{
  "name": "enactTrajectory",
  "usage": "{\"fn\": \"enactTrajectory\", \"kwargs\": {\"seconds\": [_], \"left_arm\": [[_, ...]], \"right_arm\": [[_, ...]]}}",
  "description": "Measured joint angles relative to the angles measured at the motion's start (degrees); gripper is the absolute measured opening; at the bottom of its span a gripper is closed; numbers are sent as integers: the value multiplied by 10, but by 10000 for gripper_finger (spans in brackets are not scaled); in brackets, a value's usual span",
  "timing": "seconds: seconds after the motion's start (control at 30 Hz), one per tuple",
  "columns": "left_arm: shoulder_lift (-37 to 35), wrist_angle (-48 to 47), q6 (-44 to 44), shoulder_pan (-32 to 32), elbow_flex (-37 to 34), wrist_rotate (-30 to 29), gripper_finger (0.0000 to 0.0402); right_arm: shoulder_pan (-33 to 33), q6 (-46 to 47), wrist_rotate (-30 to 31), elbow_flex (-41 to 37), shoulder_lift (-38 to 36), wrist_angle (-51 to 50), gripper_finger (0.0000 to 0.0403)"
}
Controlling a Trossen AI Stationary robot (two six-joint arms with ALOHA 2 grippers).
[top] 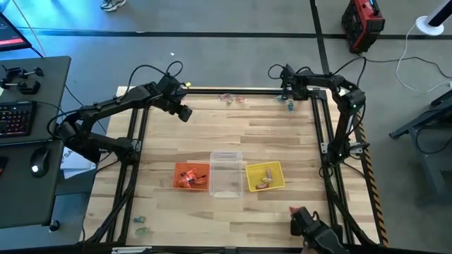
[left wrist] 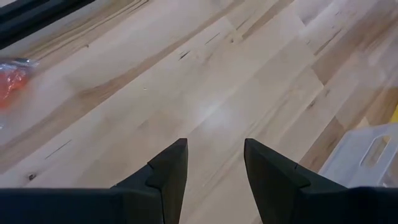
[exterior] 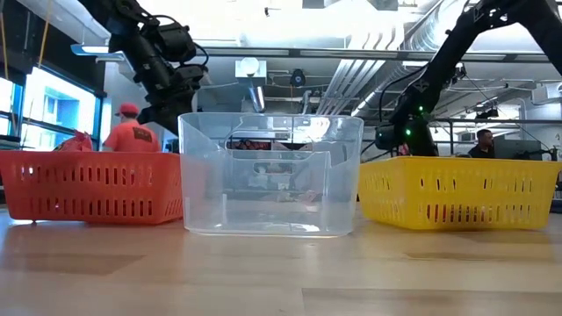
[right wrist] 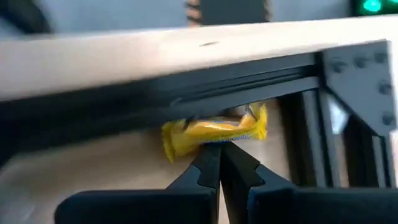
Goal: Sort candy by brand, put in halloween buckets
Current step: Put the yellow candy into the yellow bin
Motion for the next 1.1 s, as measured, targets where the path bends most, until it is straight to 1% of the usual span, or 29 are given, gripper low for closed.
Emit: {"fn": "enactTrajectory", "kwargs": {"seconds": [0.1, 0.13, 0.17, 0.27, 0.33, 0.4, 0.53, 0.73, 0.9, 1.03, 1.1], "left_arm": [[0, 6, 0, 0, 0, 0, 147], [0, 8, 0, 0, 0, 0, 147], [0, 11, 0, 0, 0, 0, 147], [0, 25, 0, 0, 0, 0, 147], [0, 38, -2, 0, 0, 0, 147], [0, 45, -11, 0, 0, 0, 147], [0, 49, -16, 0, 0, 0, 147], [0, 47, -16, -1, 0, 1, 147], [0, 47, -16, -2, 0, 1, 147], [0, 47, -15, -2, 0, 1, 147], [0, 47, -15, -2, 0, 1, 147]], "right_arm": [[7, -45, -73, 0, -21, -5, 0], [11, -52, -82, 0, -34, -13, 0], [14, -53, -76, 0, -49, -19, 0], [11, -43, -10, 1, -94, -11, 0], [-9, -39, -7, 1, -106, 2, 0], [-15, -24, -7, 1, -106, 14, 0], [-2, -2, 11, 0, -86, 23, 0], [-17, 54, 3, -1, -42, 17, 0], [-28, 45, -17, -1, -21, 9, 0], [-28, 25, -24, -1, -19, 15, 0], [-27, 5, -50, -1, -19, 19, 0]]}}
